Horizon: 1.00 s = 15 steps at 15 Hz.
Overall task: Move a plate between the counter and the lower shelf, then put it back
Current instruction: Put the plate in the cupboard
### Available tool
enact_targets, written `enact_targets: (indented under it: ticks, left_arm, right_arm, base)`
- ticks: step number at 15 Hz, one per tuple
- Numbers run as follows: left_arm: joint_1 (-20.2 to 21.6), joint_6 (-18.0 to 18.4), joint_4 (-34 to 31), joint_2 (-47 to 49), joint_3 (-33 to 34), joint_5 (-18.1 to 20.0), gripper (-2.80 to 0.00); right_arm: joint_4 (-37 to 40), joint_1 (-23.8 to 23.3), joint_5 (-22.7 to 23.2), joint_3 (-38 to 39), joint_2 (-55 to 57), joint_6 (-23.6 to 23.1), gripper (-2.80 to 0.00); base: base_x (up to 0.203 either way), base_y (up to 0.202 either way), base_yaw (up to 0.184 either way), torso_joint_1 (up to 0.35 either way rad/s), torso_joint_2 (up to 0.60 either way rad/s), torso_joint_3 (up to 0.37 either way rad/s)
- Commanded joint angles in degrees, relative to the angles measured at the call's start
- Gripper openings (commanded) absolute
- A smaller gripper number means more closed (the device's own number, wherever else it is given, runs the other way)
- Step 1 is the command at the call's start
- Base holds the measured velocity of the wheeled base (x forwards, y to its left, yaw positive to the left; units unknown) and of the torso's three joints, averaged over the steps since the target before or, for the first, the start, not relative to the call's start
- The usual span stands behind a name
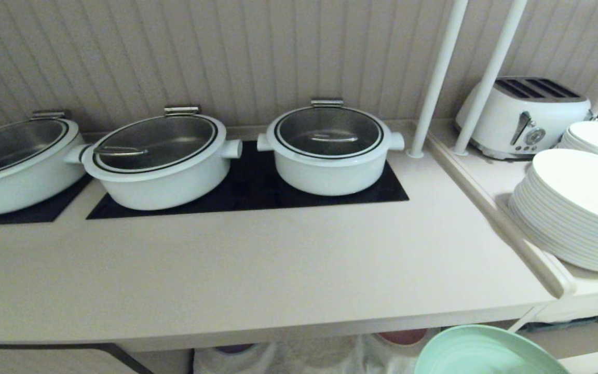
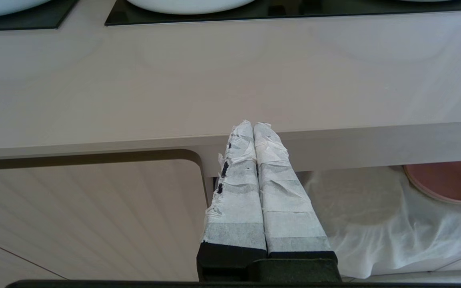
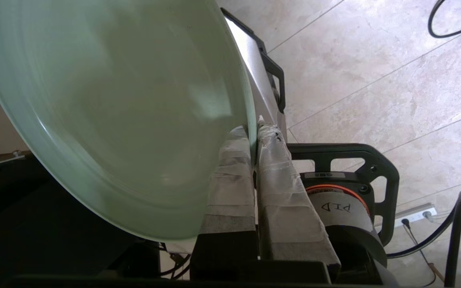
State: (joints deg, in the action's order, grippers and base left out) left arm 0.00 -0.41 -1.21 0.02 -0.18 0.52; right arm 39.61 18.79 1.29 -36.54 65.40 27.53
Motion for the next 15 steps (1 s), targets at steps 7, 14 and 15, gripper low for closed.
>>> enact_targets:
  ticks: [7,14,15]
  left_arm:
    - [0.0,0.0,0.0,0.0,0.0,-0.1,-2.8]
    - [0.0,0.0,0.0,0.0,0.0,0.0,-2.8]
    - [0.0,0.0,0.0,0.0,0.0,0.0,-2.8]
  right_arm:
    - [0.4,0.3,2.9,1.3,-0.6,0.4,-2.8]
    - [0.5,0.2,3.8,3.0,-2.6,3.2,-2.8]
    - [0.5,0.2,4.0,3.4,-3.1,3.2,-2.8]
  base:
    - [0.0,0.0,0.0,0.0,0.0,0.0]
    - [0.0,0.0,0.0,0.0,0.0,0.0]
    - [0.0,0.0,0.0,0.0,0.0,0.0]
